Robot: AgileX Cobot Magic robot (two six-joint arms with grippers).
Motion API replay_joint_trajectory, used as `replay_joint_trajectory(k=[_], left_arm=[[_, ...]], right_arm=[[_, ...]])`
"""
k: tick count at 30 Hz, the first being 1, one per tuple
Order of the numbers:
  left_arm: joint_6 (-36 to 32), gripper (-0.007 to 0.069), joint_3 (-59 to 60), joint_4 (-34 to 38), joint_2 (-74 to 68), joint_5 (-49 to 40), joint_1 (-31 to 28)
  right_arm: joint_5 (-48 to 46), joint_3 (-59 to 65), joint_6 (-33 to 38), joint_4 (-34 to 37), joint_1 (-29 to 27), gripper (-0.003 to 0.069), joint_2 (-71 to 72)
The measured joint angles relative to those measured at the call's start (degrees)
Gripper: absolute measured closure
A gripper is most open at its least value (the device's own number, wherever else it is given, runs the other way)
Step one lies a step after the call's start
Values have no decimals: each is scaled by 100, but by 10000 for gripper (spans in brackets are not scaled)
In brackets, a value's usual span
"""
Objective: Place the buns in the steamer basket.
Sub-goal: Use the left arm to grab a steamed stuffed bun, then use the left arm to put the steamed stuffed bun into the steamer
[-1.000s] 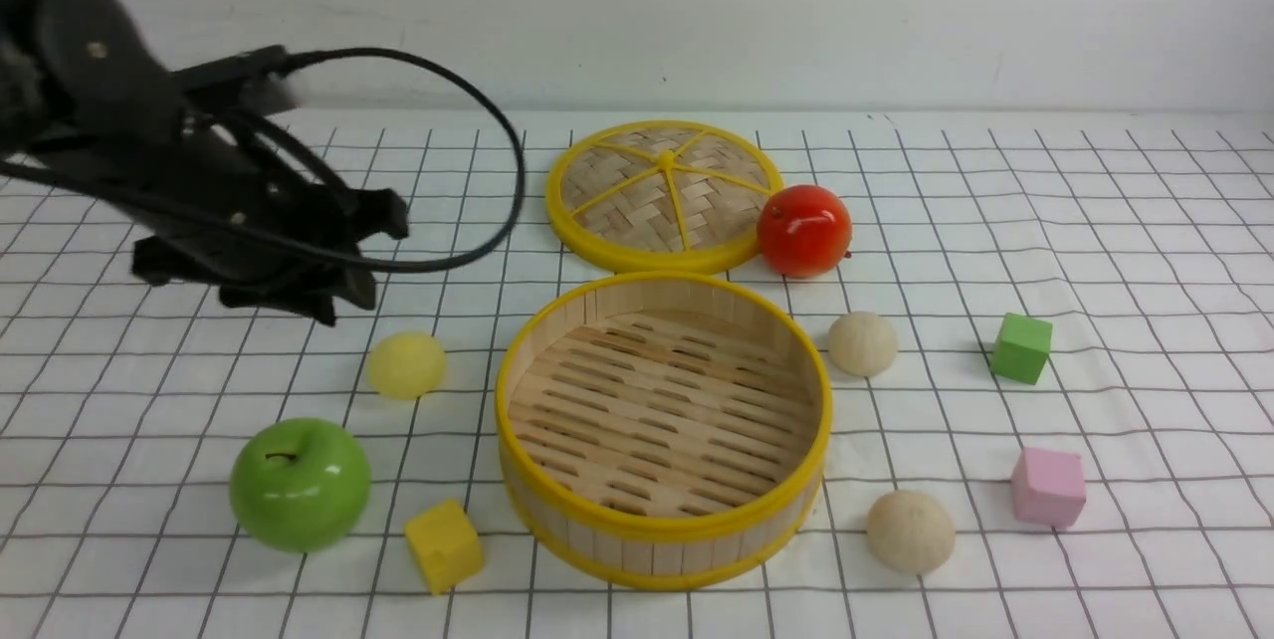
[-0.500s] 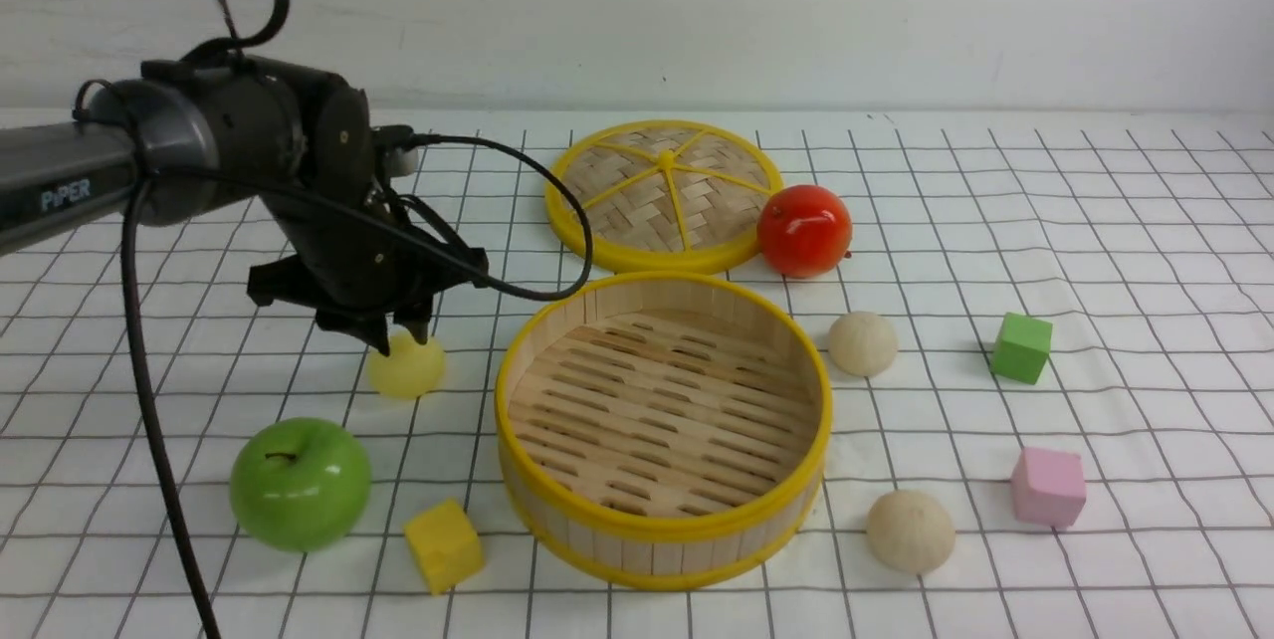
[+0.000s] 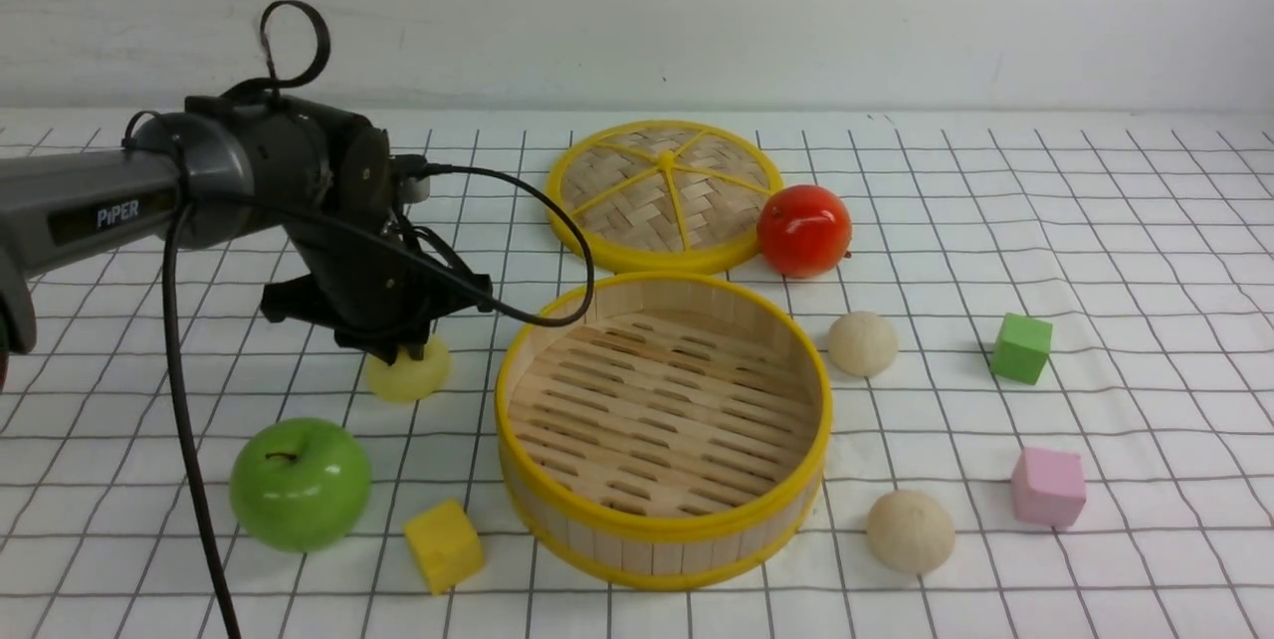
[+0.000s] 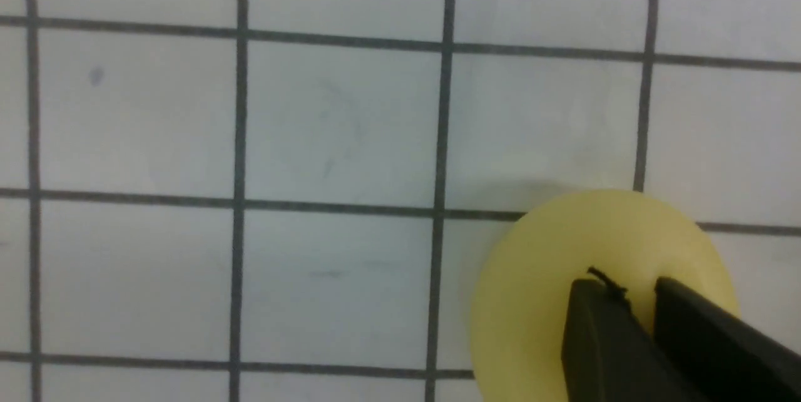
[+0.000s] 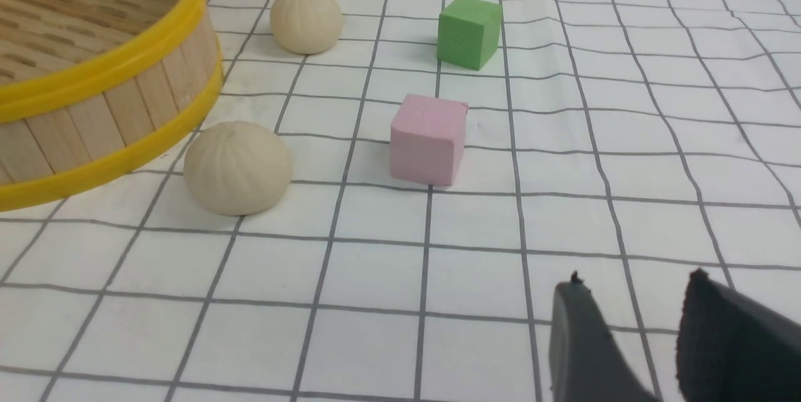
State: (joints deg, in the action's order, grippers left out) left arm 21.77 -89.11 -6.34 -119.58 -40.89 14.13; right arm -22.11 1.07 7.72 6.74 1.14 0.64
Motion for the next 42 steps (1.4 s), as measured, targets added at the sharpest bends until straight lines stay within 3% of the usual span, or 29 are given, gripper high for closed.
replay_joint_trajectory(k=[3,9,12,17,22,31,37,42], left_arm=[[-145,628,-4,-13,19,-101,0],[-288,630,-70,201,341,-551,0],[-556,630,-132,633,805,-774,0],[-1395,630,-180,2150,1547,-956,0],[-2020,630,-102,3246,1415,-987,136],[-2177,612,-55,3395,618,-221,695],[-2177,537,-49,3351,506,40,801],[-2076,362,-49,3338,585,57,801]], right_arm=[[0,0,0,0,0,419,0],[0,0,0,0,0,419,0],[0,0,0,0,0,419,0],[0,0,4,0,0,419,0],[0,0,4,0,0,419,0],[0,0,4,0,0,419,0],[0,0,4,0,0,419,0],[0,0,4,0,0,419,0]])
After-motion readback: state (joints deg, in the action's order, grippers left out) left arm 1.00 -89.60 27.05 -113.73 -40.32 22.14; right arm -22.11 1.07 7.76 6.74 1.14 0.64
